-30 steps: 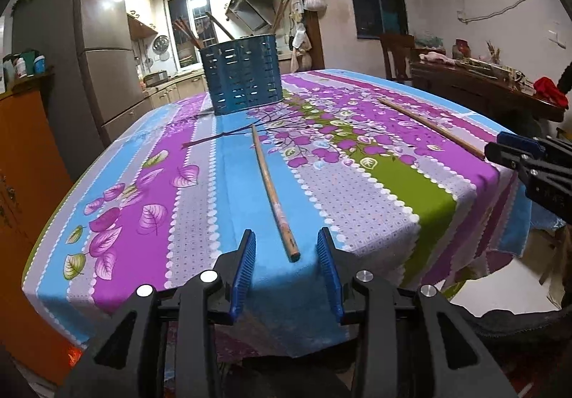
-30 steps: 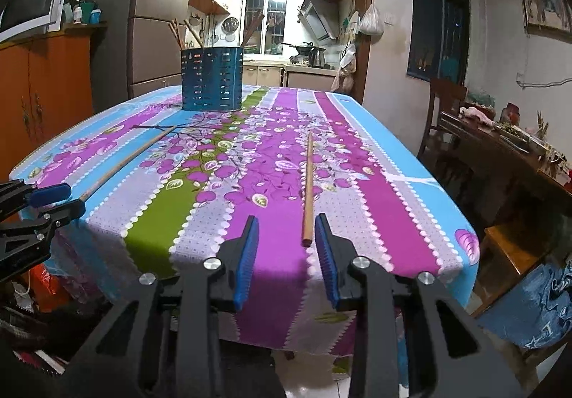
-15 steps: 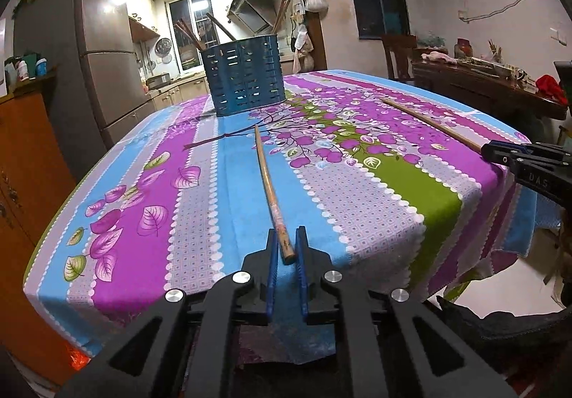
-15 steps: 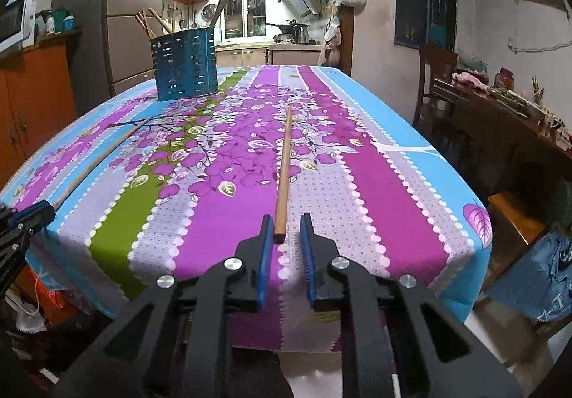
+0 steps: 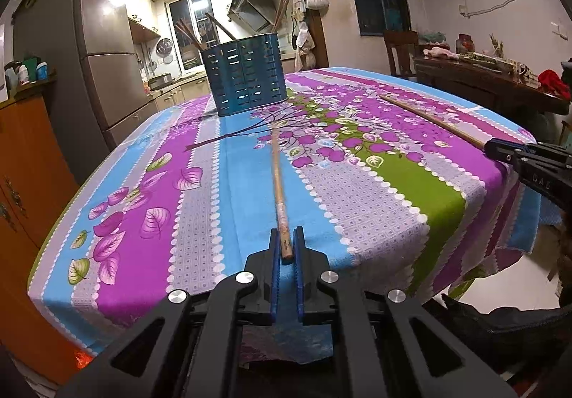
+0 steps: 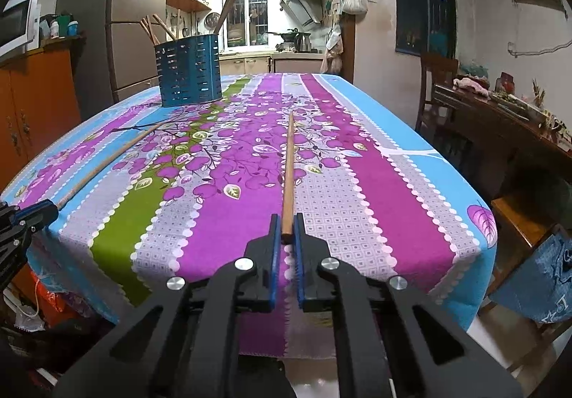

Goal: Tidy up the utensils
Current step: 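Close the left tool on a wooden chopstick while the right tool grasps another, then lift the left tool's chopstick toward the blue holder while the right tool carries its own, then lower the left tool's chopstick into the holder while the right tool inserts its own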

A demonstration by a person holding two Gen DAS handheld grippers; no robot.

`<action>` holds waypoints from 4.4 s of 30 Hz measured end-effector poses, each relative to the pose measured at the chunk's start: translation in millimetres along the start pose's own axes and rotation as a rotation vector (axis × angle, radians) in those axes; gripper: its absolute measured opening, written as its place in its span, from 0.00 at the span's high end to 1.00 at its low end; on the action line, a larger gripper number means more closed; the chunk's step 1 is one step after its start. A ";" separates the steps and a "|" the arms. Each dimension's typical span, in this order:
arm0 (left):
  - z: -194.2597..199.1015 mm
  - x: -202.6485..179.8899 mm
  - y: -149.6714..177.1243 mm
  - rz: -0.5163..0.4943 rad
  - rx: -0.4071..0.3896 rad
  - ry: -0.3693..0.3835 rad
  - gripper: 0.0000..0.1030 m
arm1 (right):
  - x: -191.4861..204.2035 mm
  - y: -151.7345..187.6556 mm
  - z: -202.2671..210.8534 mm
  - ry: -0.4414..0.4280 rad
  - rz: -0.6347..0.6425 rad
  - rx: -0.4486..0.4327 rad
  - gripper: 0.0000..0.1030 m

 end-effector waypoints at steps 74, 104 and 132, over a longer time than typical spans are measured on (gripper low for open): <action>63.5 145.9 -186.0 0.155 -0.172 0.060 0.93 | 117.3 -238.5 80.9 -0.303 0.194 -0.353 0.95; 80.3 159.1 -375.5 0.074 -0.430 0.094 0.93 | 131.9 -377.8 83.7 -0.331 0.186 -0.474 0.95; -141.2 182.7 -394.0 0.233 -0.296 0.201 0.93 | 154.3 -380.4 -129.5 -0.337 0.098 -0.147 0.94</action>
Point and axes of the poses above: each gripper's, at about its wrist camera, not at the fingertips, and z roughly against the way its jaws point, x to its left, y to its underside, the point moved 8 cm from there along -z, roughly the way its jaws point, and after that the axes turned 5 degrees about x, right-handed, at the moved point
